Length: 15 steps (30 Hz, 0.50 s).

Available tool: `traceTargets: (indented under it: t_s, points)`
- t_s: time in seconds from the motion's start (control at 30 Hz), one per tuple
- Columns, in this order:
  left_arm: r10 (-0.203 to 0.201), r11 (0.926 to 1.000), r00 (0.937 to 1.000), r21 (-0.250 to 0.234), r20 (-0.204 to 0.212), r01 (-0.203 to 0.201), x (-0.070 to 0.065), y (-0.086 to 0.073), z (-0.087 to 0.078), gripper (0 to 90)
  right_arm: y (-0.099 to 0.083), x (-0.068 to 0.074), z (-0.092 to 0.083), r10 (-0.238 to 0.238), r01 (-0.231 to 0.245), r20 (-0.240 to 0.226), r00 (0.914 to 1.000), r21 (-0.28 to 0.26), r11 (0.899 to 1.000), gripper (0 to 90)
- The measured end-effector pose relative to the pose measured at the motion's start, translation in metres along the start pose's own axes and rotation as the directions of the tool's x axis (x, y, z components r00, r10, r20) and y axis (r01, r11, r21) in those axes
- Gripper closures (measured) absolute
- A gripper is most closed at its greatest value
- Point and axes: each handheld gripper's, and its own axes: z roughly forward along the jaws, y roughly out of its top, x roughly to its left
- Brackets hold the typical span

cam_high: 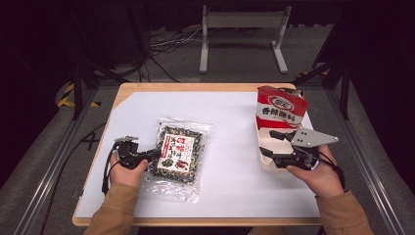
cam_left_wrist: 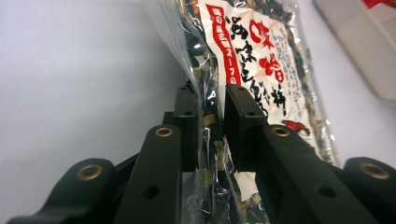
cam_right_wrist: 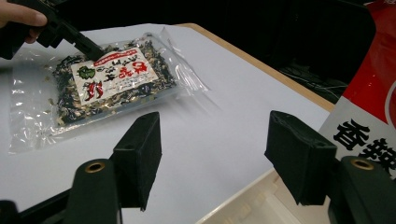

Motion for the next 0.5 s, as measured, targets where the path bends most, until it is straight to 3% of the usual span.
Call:
traceTargets:
  t_s: [0.2, 0.23, 0.3, 0.5]
  points:
    - [0.043, 0.997, 0.999, -0.065, 0.014, -0.042, -0.012, 0.002, -0.012, 78.5, 0.001, 0.004, 0.004, 0.011, -0.011, -0.019, 0.9998, 0.004, 1.0, 36.3]
    - [0.074, 0.9927, 0.9971, -0.096, 0.015, -0.072, -0.018, 0.003, -0.018, 78.6, 0.002, 0.005, 0.005, 0.013, -0.013, -0.024, 0.9996, 0.003, 1.0, 36.4]
    - [0.084, 0.9904, 0.9962, -0.112, 0.021, -0.081, -0.021, 0.004, -0.02, 78.8, 0.003, 0.006, 0.005, 0.013, -0.013, -0.029, 0.9995, 0.004, 1.0, 36.5]
    - [0.15, 0.9723, 0.988, -0.187, 0.036, -0.141, -0.037, 0.007, -0.035, 80.4, 0.008, 0.013, 0.012, 0.02, -0.019, -0.06, 0.998, 0.014, 1.0, 36.6]
